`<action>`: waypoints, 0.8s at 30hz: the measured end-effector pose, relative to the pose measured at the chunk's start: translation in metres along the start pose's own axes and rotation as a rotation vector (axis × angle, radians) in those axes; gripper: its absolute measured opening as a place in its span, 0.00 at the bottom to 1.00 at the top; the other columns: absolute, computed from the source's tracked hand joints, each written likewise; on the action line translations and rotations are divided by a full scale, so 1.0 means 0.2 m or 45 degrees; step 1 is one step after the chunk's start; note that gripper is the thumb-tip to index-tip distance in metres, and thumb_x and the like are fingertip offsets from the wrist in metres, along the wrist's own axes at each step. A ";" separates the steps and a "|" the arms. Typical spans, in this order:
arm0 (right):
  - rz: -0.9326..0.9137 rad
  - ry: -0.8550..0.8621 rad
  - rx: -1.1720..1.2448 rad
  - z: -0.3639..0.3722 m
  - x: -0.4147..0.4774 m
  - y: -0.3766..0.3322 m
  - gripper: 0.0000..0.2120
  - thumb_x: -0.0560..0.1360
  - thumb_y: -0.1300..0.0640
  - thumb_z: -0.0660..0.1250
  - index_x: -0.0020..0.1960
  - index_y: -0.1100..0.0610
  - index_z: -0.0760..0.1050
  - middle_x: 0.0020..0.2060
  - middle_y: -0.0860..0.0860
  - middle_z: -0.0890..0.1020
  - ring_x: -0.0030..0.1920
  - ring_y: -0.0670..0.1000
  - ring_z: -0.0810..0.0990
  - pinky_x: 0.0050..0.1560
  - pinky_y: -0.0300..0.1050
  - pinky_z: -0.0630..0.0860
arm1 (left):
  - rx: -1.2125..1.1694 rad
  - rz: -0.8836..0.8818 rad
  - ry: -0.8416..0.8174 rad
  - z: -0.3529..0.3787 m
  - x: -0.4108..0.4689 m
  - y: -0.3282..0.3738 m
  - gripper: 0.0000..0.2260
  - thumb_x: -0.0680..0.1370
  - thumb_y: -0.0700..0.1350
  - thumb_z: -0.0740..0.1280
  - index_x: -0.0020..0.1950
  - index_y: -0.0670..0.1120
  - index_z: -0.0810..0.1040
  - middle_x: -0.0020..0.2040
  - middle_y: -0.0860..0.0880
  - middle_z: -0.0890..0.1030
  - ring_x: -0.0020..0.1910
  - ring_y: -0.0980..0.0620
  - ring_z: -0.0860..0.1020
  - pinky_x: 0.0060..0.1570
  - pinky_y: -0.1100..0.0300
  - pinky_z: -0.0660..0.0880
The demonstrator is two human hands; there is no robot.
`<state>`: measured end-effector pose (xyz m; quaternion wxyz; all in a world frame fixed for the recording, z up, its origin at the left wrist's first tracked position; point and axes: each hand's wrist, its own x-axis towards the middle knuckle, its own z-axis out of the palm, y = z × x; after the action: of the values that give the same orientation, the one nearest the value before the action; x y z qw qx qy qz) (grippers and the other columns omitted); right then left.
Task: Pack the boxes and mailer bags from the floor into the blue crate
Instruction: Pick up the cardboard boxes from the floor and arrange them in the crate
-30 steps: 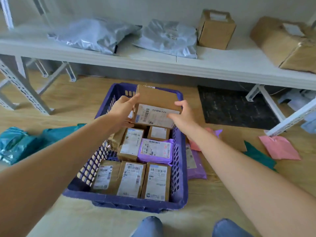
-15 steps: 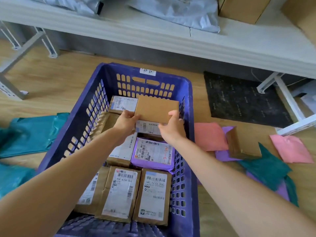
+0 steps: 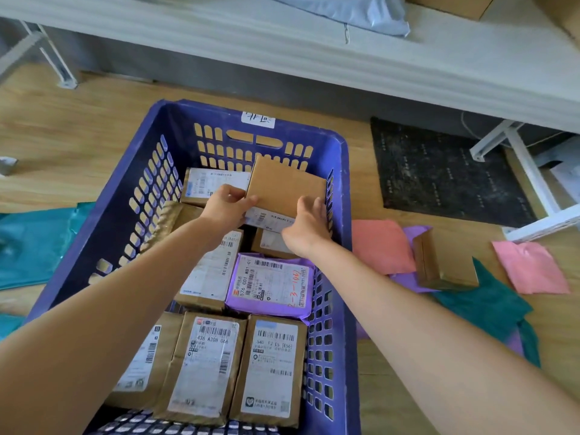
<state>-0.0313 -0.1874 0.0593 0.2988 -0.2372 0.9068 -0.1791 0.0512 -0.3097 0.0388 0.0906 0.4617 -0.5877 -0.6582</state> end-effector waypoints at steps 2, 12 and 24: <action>-0.023 -0.024 0.032 -0.01 0.01 0.00 0.38 0.77 0.61 0.61 0.78 0.54 0.42 0.77 0.54 0.36 0.77 0.53 0.37 0.76 0.54 0.46 | 0.028 -0.004 0.013 0.01 -0.01 0.01 0.18 0.77 0.46 0.68 0.63 0.43 0.70 0.62 0.45 0.75 0.57 0.48 0.77 0.58 0.52 0.77; -0.412 0.282 0.488 -0.29 -0.14 0.02 0.30 0.77 0.65 0.60 0.76 0.53 0.57 0.77 0.48 0.55 0.76 0.48 0.55 0.72 0.42 0.59 | 0.526 0.696 0.289 0.20 -0.24 0.29 0.17 0.79 0.44 0.64 0.67 0.48 0.69 0.65 0.52 0.73 0.64 0.53 0.71 0.55 0.64 0.65; -0.105 0.595 0.548 -0.74 -0.30 0.84 0.28 0.75 0.68 0.62 0.74 0.58 0.63 0.74 0.54 0.65 0.72 0.52 0.65 0.70 0.40 0.61 | 0.481 0.719 -0.202 1.03 -0.51 0.41 0.17 0.79 0.39 0.62 0.67 0.47 0.68 0.65 0.49 0.72 0.56 0.57 0.72 0.40 0.73 0.70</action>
<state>-0.1362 0.0104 0.1193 0.1185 -0.1576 0.8818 -0.4284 -0.0744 -0.1243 0.1357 0.1361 0.2369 -0.8088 -0.5208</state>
